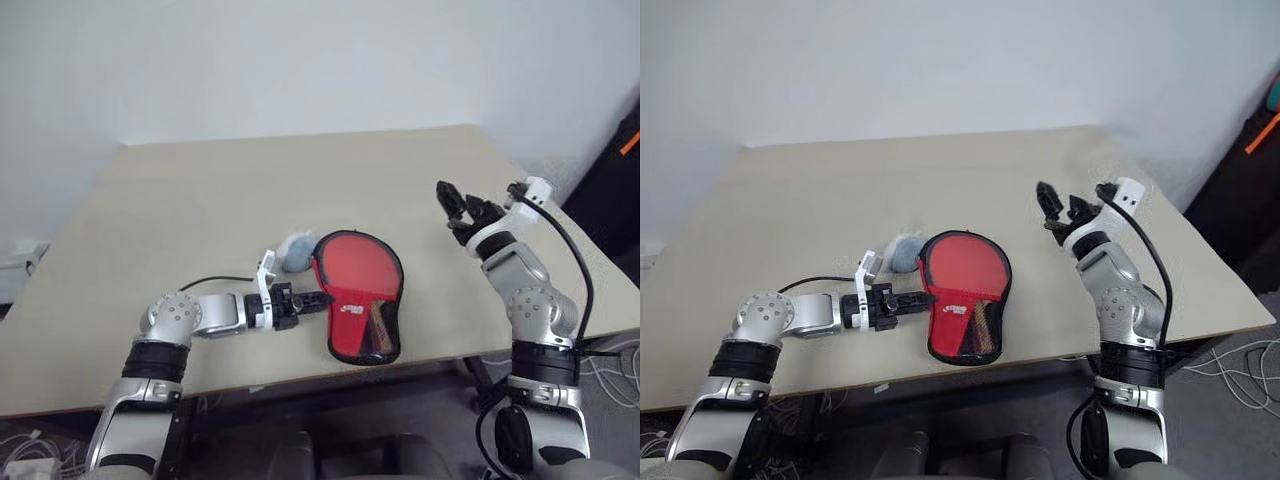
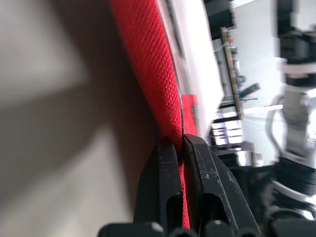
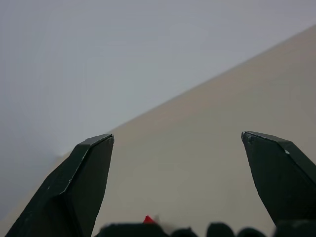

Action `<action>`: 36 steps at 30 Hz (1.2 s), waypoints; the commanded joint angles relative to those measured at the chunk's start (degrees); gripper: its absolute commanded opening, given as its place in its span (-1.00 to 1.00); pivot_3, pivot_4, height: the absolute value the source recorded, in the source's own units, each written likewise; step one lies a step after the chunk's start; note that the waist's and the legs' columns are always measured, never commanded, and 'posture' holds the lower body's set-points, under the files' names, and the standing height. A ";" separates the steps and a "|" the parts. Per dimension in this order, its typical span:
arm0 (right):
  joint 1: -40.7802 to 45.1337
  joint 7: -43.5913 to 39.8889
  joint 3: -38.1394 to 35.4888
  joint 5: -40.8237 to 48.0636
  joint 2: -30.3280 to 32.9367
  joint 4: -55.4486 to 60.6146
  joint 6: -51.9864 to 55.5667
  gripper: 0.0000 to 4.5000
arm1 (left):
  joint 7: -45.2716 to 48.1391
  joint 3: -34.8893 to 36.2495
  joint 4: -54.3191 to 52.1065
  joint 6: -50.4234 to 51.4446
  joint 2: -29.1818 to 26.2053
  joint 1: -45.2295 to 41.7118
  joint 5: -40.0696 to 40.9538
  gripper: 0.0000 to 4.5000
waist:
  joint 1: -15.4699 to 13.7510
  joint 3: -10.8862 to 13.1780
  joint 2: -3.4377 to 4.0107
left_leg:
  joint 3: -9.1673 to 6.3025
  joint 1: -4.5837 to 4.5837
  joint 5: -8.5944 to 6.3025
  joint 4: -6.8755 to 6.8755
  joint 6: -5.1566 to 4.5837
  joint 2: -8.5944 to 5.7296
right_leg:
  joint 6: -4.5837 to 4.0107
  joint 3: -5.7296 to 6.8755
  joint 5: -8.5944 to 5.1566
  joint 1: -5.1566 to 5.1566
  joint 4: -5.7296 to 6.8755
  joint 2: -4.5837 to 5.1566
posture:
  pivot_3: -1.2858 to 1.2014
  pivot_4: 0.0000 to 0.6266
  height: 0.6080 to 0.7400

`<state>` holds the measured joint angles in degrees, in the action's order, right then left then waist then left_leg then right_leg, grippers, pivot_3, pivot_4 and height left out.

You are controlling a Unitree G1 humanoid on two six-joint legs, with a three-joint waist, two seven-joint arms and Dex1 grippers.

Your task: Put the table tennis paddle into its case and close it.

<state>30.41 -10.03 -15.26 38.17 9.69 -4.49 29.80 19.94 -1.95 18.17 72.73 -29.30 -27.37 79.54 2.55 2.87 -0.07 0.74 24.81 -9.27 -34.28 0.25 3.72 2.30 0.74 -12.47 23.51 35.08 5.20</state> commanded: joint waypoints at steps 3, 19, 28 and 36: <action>2.23 -0.51 -0.81 -0.30 0.14 0.17 -1.04 1.00 | 15.29 -13.78 -19.30 19.76 -27.44 -4.63 27.41 -0.96 | 0.06 0.01 -0.03 | 0.03 0.02 0.00 0.00 0.00 0.00 | 0.01 -0.05 0.02 0.02 -0.04 -0.02 | 0.03 -1.00 1.00; 2.13 -0.26 1.60 -3.14 -0.01 1.24 -0.45 1.00 | 10.20 -12.97 -17.70 19.76 -25.28 -0.85 23.09 -0.96 | 0.05 0.02 -0.02 | 0.04 0.01 -0.03 0.00 0.06 0.10 | -0.02 -0.09 0.02 0.07 0.04 -0.15 | 0.03 -1.00 1.00; 1.42 -0.32 3.02 -5.71 0.17 2.46 -1.14 1.00 | 4.24 -5.98 -20.36 19.76 -18.03 3.40 13.87 -0.77 | 0.06 0.01 -0.02 | 0.05 -0.03 -0.02 -0.04 0.06 0.10 | -0.02 -0.13 0.03 0.07 0.17 -0.16 | 0.03 -1.00 1.00; 0.31 -3.86 3.95 -2.54 0.56 3.70 4.78 1.00 | 10.01 -7.47 -18.48 19.76 -25.26 2.27 17.13 0.16 | 0.11 0.01 -0.02 | 0.06 -0.09 -0.03 -0.24 0.09 0.13 | -0.04 -0.15 0.01 0.12 0.51 -0.16 | 0.03 -1.00 1.00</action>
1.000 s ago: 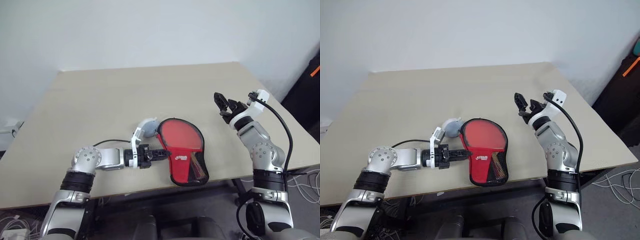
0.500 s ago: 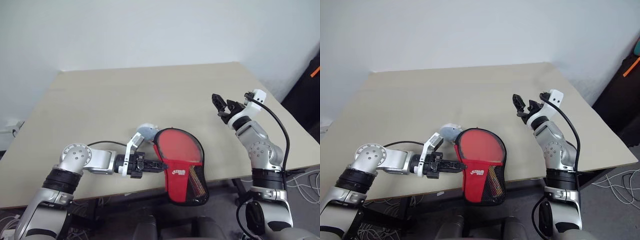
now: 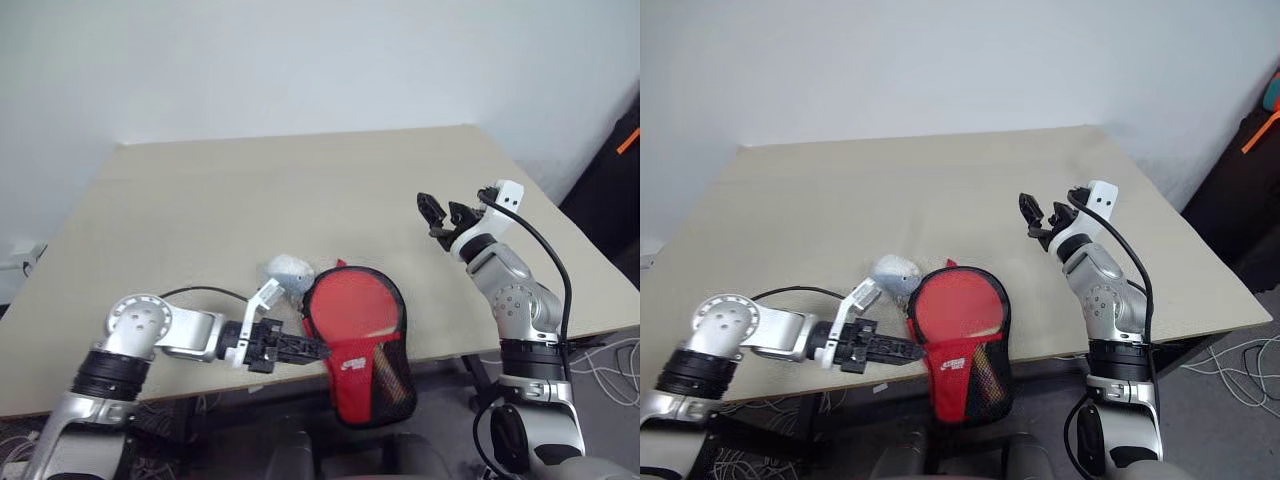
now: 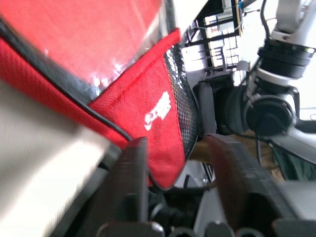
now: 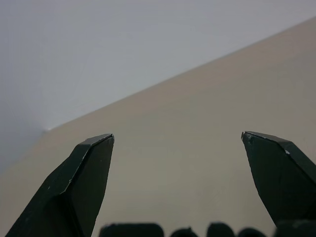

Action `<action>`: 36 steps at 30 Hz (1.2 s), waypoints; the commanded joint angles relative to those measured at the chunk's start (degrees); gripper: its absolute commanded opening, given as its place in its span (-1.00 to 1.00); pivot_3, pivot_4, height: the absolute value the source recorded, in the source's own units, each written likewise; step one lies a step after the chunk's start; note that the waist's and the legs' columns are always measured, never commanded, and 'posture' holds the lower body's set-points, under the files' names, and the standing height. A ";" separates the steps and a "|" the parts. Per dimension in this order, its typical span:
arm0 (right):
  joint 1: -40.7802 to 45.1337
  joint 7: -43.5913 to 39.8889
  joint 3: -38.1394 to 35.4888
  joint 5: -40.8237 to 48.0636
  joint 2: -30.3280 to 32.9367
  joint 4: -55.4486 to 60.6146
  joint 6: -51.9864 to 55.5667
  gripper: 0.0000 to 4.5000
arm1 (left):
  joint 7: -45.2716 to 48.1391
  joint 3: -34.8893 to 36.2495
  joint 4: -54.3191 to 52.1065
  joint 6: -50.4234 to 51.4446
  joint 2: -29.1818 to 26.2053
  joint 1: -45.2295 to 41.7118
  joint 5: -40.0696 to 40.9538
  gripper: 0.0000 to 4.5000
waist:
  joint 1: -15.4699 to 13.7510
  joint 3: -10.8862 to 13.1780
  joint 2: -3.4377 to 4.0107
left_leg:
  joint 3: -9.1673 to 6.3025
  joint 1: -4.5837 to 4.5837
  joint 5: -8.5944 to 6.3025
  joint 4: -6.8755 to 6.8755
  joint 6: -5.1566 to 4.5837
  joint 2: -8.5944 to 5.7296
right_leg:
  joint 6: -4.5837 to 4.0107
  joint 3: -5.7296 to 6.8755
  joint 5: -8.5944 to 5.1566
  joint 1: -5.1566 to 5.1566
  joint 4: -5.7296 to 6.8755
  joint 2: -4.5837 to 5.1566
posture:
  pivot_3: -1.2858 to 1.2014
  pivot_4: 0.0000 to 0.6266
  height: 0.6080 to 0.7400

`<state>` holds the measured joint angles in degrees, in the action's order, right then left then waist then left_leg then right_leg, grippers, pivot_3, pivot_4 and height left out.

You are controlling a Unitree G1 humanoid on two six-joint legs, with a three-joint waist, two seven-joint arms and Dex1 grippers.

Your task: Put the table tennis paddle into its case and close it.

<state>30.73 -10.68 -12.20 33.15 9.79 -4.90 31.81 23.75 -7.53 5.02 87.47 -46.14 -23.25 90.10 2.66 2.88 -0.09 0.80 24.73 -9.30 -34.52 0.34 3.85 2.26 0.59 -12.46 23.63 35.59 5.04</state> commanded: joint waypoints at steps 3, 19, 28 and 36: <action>-2.18 -7.74 4.41 4.37 2.17 7.93 8.65 1.00 | 12.19 1.40 -9.14 4.24 -10.62 -2.36 -1.43 0.16 | 0.00 0.01 0.01 | 0.01 0.00 0.00 -0.09 0.01 0.03 | -0.01 0.00 0.00 0.03 0.09 0.00 | 0.03 -1.00 1.00; -6.27 -20.42 21.28 -1.54 9.65 13.77 16.10 1.00 | 30.13 -2.87 1.06 -37.69 -0.31 -13.22 -50.26 0.16 | -0.09 0.01 -0.08 | 0.22 0.02 -0.06 -0.21 0.09 0.08 | -0.12 -0.02 0.08 0.14 0.07 0.03 | 0.03 -1.00 1.00; -4.59 -19.42 27.06 -9.60 3.08 3.67 11.00 1.00 | 27.73 0.09 12.00 -46.79 6.39 -18.09 -60.81 0.16 | -0.06 0.06 -0.32 | 0.14 0.03 -0.05 -0.48 0.07 0.11 | -0.08 -0.09 0.10 -0.04 0.20 -0.10 | 0.03 -1.00 1.00; -2.97 -19.88 27.59 -14.01 -0.87 -2.87 7.33 0.10 | 28.95 -0.79 18.02 -48.93 8.31 -19.75 -66.81 0.44 | -0.07 0.03 -0.38 | 0.13 0.03 -0.05 -0.52 0.07 0.11 | -0.06 -0.07 0.11 -0.09 0.21 -0.10 | 0.03 -1.00 1.00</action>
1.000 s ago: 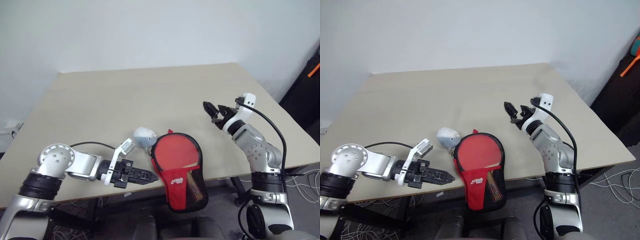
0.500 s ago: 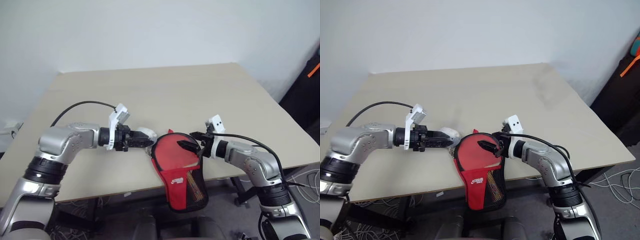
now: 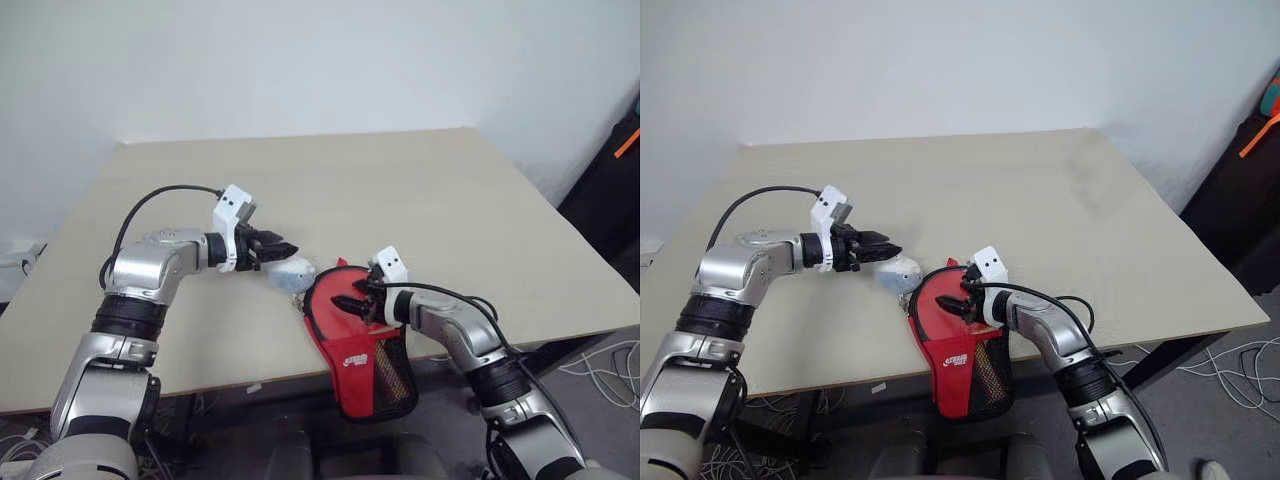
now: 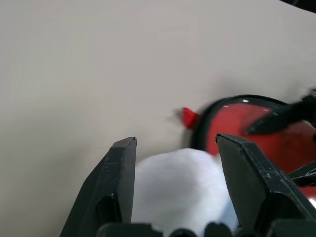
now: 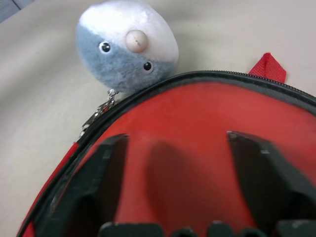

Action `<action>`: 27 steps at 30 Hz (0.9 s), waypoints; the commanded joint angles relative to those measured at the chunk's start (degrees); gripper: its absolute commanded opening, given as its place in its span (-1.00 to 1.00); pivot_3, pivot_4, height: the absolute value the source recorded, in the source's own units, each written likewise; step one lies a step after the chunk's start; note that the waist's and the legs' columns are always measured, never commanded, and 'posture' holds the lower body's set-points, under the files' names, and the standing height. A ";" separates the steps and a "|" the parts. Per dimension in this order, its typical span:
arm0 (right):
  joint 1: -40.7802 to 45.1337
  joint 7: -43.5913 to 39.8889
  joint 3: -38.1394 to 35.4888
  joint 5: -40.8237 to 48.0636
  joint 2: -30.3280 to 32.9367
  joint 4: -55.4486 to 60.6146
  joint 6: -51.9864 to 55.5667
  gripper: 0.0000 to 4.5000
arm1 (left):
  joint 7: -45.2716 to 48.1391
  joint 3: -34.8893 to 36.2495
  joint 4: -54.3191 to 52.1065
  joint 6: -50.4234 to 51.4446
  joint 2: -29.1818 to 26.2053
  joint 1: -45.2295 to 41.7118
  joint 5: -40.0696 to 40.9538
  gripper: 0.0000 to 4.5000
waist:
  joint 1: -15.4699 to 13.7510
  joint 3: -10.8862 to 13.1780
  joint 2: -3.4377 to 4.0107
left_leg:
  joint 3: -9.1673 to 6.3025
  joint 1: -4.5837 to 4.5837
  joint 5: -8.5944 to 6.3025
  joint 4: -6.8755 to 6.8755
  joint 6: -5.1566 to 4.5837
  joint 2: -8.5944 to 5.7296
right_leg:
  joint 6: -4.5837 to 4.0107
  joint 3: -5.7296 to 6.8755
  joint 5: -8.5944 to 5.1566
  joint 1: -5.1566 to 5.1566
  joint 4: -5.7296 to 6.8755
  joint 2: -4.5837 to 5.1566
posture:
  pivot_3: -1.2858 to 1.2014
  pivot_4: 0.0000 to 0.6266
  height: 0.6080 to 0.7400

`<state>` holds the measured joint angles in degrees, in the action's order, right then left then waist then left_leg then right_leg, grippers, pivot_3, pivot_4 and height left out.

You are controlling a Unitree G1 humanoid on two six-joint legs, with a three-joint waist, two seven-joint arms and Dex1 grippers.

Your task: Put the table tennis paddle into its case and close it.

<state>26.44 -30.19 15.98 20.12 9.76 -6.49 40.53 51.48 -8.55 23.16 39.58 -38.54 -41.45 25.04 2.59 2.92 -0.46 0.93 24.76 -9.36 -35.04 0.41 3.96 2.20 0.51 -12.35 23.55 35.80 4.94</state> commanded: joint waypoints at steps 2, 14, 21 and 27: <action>1.54 -0.45 -0.96 -1.39 -1.18 -2.12 -1.64 -0.20 | 2.35 0.33 -0.13 -0.46 1.27 -1.41 -2.30 0.72 | 0.02 -0.01 -0.02 | 0.00 0.00 0.00 0.00 0.00 0.00 | 0.01 0.01 0.00 0.00 0.00 0.00 | 0.03 -1.00 1.00; 2.72 0.94 -1.82 -5.05 -1.84 -6.12 -3.31 -0.68 | 7.25 -2.40 0.24 -2.07 1.62 3.15 -8.40 1.00 | -0.02 -0.04 -0.06 | -0.04 -0.02 0.00 -0.04 0.00 0.01 | 0.05 0.03 0.03 -0.05 0.05 -0.01 | 0.03 -1.00 1.00; 2.58 1.57 -2.24 -6.53 -2.30 -6.75 -4.42 -0.68 | 5.99 -2.58 4.85 -5.89 3.92 2.09 -12.90 1.00 | -0.01 -0.05 -0.06 | -0.04 -0.04 0.00 -0.08 0.00 0.00 | 0.05 0.03 0.04 -0.08 0.07 -0.01 | 0.03 -1.00 1.00; 2.81 1.37 -2.72 -7.06 -2.47 -7.08 -4.33 -0.68 | 4.25 -1.95 9.39 -8.02 7.26 0.06 -14.94 1.00 | -0.03 -0.07 -0.10 | -0.06 -0.04 0.00 -0.12 0.00 0.00 | 0.06 0.04 0.04 -0.11 0.09 -0.01 | 0.03 -1.00 1.00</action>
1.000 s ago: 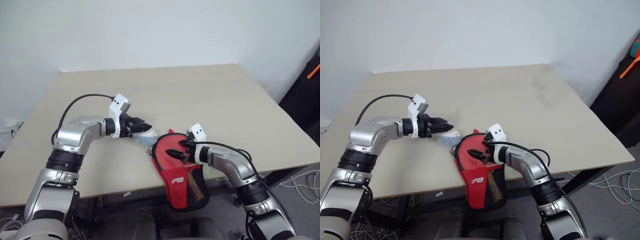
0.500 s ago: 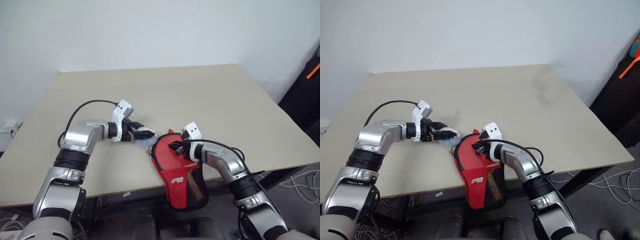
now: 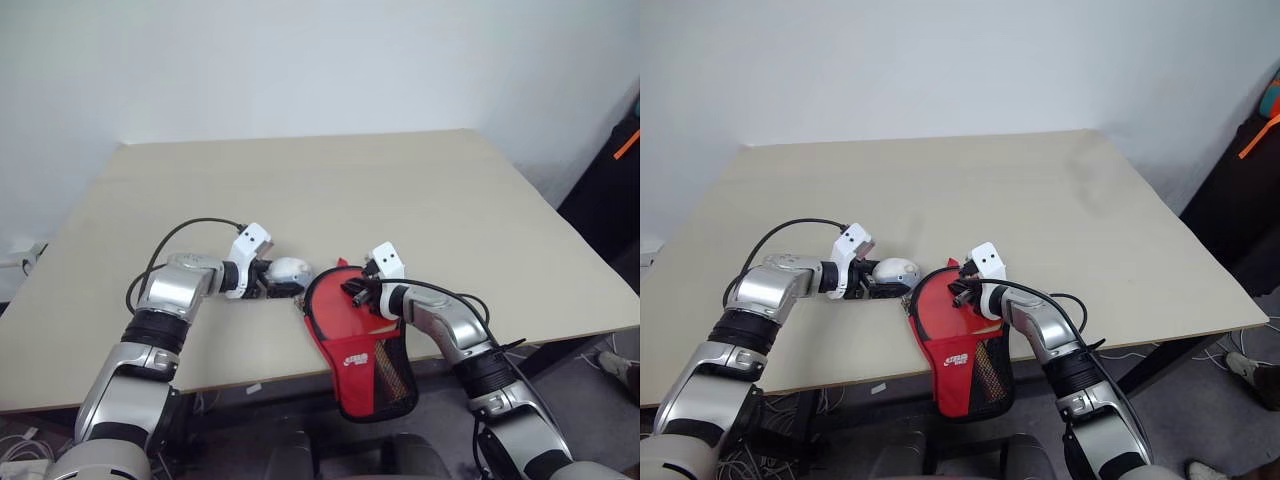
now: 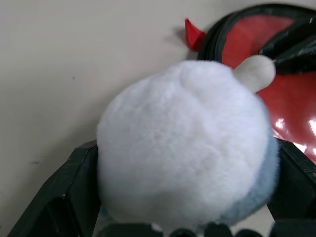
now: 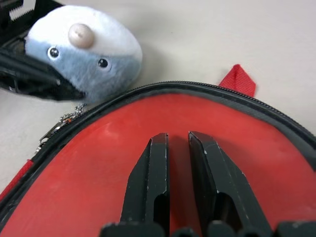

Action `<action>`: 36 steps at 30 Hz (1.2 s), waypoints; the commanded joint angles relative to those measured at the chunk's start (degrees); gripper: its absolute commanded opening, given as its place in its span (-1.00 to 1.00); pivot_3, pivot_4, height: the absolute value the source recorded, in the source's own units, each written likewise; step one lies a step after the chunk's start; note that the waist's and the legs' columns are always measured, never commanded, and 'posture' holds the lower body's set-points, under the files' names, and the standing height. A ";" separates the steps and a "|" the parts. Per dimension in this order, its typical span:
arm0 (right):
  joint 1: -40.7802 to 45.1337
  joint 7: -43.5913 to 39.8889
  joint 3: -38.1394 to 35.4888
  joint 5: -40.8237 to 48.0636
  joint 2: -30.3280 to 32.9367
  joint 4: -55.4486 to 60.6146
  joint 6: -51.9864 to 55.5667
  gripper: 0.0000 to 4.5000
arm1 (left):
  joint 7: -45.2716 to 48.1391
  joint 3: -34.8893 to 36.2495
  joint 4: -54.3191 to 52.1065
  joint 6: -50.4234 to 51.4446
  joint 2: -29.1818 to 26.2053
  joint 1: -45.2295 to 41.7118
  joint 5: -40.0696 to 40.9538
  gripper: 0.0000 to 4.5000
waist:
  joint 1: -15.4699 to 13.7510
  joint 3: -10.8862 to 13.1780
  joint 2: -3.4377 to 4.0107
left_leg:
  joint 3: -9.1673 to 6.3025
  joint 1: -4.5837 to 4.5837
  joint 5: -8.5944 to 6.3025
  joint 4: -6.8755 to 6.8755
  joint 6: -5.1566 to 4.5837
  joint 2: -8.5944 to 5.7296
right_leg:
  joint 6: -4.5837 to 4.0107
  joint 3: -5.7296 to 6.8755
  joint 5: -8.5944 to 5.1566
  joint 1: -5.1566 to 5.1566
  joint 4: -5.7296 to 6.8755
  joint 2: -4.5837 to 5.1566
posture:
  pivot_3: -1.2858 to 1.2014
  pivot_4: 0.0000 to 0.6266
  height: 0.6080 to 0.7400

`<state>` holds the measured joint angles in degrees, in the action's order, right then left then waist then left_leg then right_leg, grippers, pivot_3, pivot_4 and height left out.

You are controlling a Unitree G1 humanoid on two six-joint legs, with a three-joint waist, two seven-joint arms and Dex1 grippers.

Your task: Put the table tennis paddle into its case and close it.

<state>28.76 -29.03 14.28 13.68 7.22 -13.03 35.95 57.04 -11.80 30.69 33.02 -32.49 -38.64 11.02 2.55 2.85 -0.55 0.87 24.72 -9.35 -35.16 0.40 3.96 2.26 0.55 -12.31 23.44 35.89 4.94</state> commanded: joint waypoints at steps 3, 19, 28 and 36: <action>0.09 -0.69 -0.02 -0.84 0.52 0.23 2.35 -0.68 | -2.49 2.66 5.31 -1.78 3.10 -4.88 -0.81 1.00 | 0.01 -0.01 -0.02 | -0.01 0.00 0.00 -0.02 0.00 0.00 | 0.00 0.01 0.00 -0.01 0.01 0.00 | 0.03 -1.00 1.00; -1.73 -2.52 5.96 -5.16 0.96 -0.52 7.57 -1.00 | -12.08 4.75 24.03 -12.03 9.67 -17.15 -6.64 -0.09 | 0.06 -0.21 -0.27 | -0.07 -0.12 0.00 -0.06 0.00 0.00 | 0.04 0.06 0.02 -0.12 0.07 -0.02 | 0.03 -1.00 1.00; -3.39 -2.79 7.59 -6.82 1.18 0.32 8.48 -1.00 | -20.66 7.86 38.55 -20.16 15.99 -28.94 -8.38 -0.09 | 0.06 -0.25 -0.33 | -0.06 -0.13 0.00 -0.05 0.00 0.00 | 0.06 0.06 0.02 -0.12 0.10 -0.02 | 0.03 -1.00 1.00; -5.25 -1.64 7.65 -7.69 0.75 2.14 9.28 -1.00 | -22.52 7.84 43.23 -25.10 24.25 -32.87 -11.03 -0.09 | 0.01 -0.28 -0.36 | -0.07 -0.11 0.00 -0.08 0.00 0.00 | 0.06 0.06 0.02 -0.14 0.10 -0.02 | 0.03 -1.00 1.00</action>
<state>26.67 -30.30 18.34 6.98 7.77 -7.51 40.39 34.86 -5.21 75.55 10.96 -9.41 -67.45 0.12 2.55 2.57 -0.91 0.80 24.60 -9.36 -35.25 0.41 3.95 2.33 0.62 -12.28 23.27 35.99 4.92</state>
